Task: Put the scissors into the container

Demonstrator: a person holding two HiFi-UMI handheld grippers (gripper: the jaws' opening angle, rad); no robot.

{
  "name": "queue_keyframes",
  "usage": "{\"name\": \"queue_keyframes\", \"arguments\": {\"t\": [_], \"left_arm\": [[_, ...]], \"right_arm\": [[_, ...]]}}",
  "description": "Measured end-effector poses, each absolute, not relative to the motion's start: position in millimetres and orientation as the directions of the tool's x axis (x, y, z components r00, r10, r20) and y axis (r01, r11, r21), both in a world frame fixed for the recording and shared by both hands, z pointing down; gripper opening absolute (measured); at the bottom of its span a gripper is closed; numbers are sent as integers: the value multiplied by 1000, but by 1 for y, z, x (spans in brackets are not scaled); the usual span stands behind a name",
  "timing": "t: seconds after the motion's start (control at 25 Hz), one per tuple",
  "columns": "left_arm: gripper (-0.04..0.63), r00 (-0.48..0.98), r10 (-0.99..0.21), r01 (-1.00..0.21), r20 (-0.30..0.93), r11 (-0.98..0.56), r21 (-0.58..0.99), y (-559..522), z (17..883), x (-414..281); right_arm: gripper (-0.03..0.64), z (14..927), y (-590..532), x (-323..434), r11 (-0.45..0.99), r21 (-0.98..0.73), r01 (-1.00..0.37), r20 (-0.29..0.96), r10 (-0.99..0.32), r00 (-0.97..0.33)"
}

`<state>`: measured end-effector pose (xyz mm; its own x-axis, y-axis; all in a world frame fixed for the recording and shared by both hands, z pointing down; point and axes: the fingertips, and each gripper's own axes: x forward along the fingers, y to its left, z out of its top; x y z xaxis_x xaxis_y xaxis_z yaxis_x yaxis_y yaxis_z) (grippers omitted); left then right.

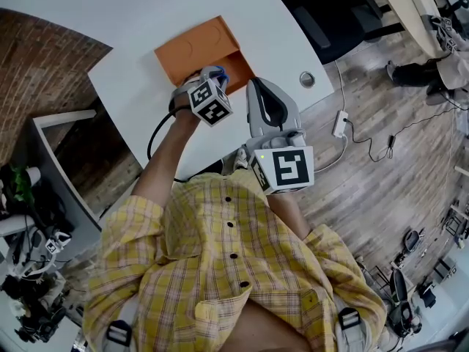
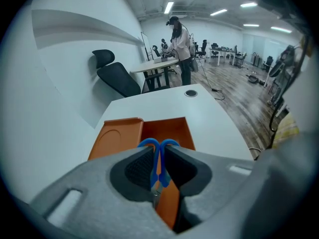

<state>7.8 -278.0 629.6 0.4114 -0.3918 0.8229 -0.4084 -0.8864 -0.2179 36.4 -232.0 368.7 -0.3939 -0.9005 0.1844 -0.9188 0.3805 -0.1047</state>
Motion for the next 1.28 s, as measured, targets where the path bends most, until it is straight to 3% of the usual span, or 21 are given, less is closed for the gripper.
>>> {"name": "queue_keyframes", "arguments": {"t": [1.28], "left_arm": [[77,456,-332,-477,826,-874,-88,-292,682,14]], "right_arm": [[6,376,-236,43,367,-110,-924,213,-899,-383]]}}
